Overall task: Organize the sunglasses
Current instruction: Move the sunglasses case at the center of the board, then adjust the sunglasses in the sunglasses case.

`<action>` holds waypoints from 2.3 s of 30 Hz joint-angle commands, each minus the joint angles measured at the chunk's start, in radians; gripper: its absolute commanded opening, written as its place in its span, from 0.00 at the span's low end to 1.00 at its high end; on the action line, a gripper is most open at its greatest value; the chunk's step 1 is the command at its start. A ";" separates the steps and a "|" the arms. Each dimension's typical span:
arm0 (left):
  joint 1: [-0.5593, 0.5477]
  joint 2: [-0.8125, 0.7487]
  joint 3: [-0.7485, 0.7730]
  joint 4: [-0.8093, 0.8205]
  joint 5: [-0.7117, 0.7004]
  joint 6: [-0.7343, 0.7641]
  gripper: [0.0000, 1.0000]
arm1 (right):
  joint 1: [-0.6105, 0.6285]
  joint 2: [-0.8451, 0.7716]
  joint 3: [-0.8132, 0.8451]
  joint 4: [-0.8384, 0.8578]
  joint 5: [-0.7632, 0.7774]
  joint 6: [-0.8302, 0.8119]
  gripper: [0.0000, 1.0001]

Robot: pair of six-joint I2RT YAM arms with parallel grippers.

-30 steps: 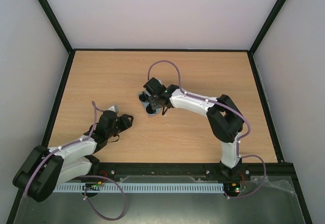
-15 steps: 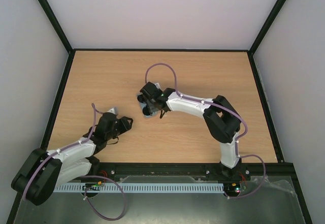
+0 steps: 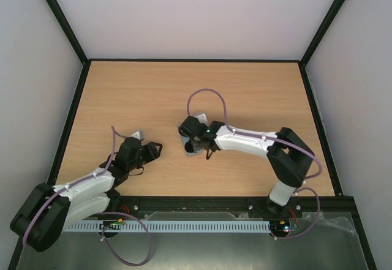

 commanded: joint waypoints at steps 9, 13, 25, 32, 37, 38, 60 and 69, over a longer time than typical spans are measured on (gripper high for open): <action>-0.161 0.190 0.042 0.121 -0.069 -0.066 0.56 | 0.038 -0.304 -0.279 -0.086 0.021 0.223 0.18; -0.251 0.284 0.119 0.144 -0.100 -0.083 0.56 | 0.038 -0.306 -0.309 -0.072 0.013 0.231 0.30; -0.384 0.484 0.329 0.131 -0.169 -0.095 0.51 | 0.026 -0.496 -0.300 -0.110 0.067 0.217 0.48; -0.389 0.582 0.407 0.098 -0.196 -0.084 0.28 | -0.067 -0.541 -0.308 -0.095 0.024 0.166 0.40; -0.412 0.577 0.426 0.149 -0.167 -0.085 0.14 | -0.154 -0.550 -0.361 -0.024 -0.051 0.130 0.33; -0.420 0.579 0.438 0.144 -0.167 -0.084 0.14 | -0.170 -0.551 -0.371 -0.012 -0.064 0.125 0.32; -0.455 0.749 0.562 0.151 -0.128 -0.091 0.13 | -0.256 -0.440 -0.432 0.129 -0.199 0.078 0.31; -0.451 0.782 0.563 0.184 -0.113 -0.095 0.13 | -0.256 -0.427 -0.432 0.141 -0.216 0.078 0.31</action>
